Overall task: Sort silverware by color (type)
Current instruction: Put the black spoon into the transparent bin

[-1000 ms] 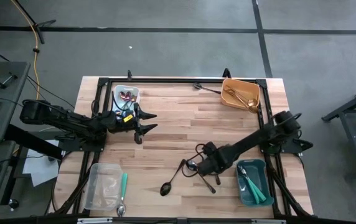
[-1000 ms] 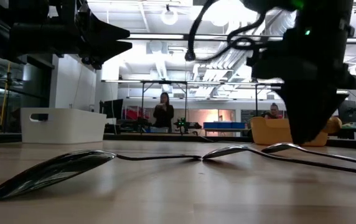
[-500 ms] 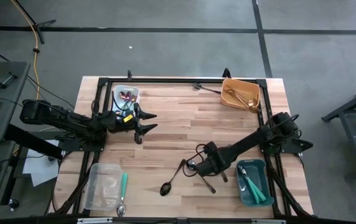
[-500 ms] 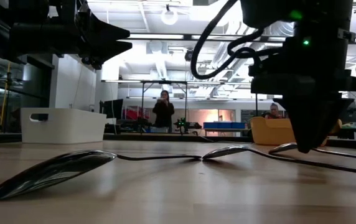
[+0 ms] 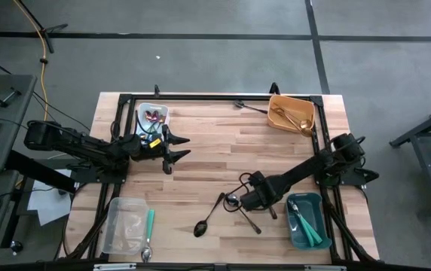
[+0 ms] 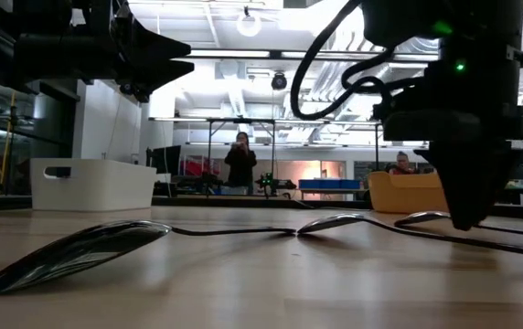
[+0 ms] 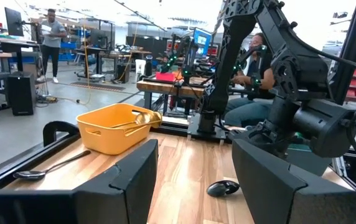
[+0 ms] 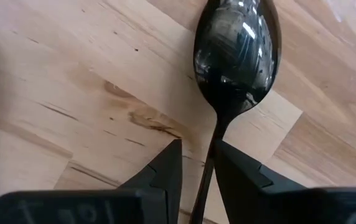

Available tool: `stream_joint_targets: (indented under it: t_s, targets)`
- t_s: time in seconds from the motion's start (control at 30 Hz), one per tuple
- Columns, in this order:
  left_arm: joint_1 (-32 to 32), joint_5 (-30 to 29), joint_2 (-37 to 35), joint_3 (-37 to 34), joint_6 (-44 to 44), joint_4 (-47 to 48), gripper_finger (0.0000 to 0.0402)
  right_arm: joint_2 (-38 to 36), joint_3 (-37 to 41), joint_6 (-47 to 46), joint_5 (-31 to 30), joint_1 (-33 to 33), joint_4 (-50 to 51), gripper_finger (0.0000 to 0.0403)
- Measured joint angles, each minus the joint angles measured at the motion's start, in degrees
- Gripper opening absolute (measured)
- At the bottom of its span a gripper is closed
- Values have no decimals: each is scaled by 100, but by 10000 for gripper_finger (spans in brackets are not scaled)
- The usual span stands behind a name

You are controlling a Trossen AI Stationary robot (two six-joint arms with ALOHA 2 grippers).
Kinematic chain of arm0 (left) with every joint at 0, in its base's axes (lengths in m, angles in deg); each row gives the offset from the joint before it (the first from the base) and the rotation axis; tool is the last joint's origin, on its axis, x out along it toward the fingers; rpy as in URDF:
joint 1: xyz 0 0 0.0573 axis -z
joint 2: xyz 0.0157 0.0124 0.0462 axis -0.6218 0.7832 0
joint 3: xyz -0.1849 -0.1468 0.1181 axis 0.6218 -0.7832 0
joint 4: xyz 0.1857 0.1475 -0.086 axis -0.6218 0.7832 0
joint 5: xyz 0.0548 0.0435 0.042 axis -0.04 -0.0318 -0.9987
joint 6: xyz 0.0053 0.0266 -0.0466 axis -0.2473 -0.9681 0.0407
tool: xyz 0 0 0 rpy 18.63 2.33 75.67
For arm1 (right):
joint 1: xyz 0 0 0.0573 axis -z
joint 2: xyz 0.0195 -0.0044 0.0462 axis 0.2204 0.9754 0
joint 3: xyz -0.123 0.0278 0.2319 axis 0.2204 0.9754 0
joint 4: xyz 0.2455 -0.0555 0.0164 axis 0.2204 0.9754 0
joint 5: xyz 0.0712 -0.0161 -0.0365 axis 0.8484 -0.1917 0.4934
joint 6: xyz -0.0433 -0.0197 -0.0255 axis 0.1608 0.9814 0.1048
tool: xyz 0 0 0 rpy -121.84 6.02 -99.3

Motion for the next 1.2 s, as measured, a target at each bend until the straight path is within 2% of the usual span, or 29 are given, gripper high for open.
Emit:
stream_joint_targets:
  t_s: [0.43, 0.67, 1.2]
  targets:
    - [0, 0, 1, 0, 0, -9, 200, -96, 90, 39, -4, 29, -100, 55]
    - [1, -2, 1, 0, 0, -11, 200, -96, 94, 152, -82, 28, -115, 4]
    - [-1, -2, 1, 0, -2, -17, 200, -96, 91, 295, -203, 23, -170, 1]
